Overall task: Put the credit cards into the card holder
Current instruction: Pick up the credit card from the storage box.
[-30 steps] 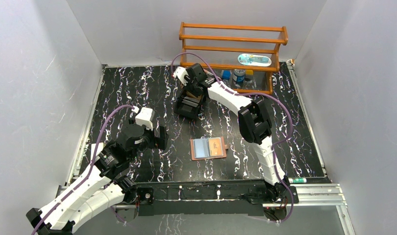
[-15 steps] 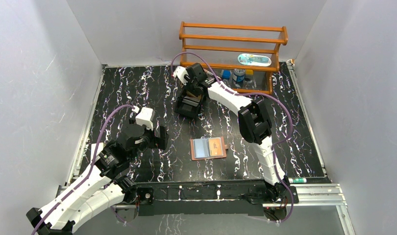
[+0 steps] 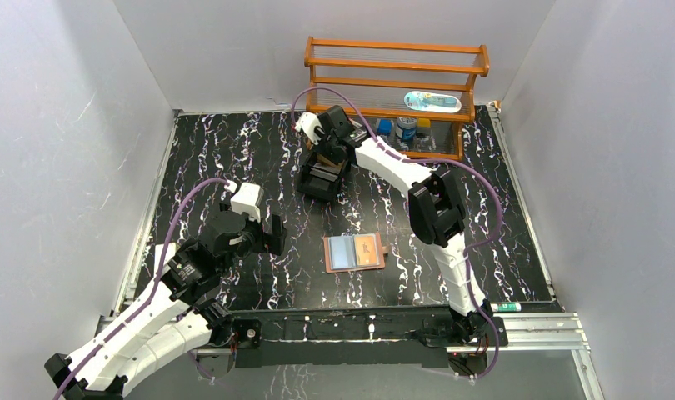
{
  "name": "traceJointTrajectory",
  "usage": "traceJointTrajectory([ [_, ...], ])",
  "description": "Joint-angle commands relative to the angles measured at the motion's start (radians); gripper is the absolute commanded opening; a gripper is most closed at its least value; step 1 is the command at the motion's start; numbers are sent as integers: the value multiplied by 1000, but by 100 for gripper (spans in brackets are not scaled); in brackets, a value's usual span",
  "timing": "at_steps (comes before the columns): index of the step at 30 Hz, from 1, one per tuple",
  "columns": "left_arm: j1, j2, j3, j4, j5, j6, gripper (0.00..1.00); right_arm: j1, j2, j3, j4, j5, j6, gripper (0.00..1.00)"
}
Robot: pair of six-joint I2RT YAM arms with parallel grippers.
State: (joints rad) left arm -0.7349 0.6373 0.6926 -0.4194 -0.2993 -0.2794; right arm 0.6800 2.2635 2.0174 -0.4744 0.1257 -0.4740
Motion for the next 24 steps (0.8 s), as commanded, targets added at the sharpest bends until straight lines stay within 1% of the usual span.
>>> traceJointTrajectory([
  [1, 3, -7, -14, 10, 0, 11, 99, -13, -96, 37, -19, -34, 18, 0],
  [5, 3, -5, -13, 10, -1, 10, 99, -12, -143, 14, -33, -108, 71, 0],
  [8, 2, -7, -15, 9, -8, 4, 99, -12, -197, -30, -10, -123, 137, 0],
  [13, 4, -2, -27, 20, -29, -47, 99, -10, -307, -121, 26, -150, 336, 0],
  [16, 4, 9, -33, 6, -56, -137, 99, -10, -404, -219, 52, -102, 546, 0],
  [18, 4, 18, -41, 20, -14, -156, 99, -11, -480, -313, 73, -70, 684, 0],
  [19, 3, 27, -45, 31, 18, -159, 98, -10, -511, -387, 84, -54, 760, 0],
  [22, 4, 76, -28, 45, 102, -175, 91, -10, -645, -554, 120, -39, 983, 0],
  [24, 2, 122, -7, 45, 154, -181, 84, -11, -710, -648, 127, -36, 1136, 0],
])
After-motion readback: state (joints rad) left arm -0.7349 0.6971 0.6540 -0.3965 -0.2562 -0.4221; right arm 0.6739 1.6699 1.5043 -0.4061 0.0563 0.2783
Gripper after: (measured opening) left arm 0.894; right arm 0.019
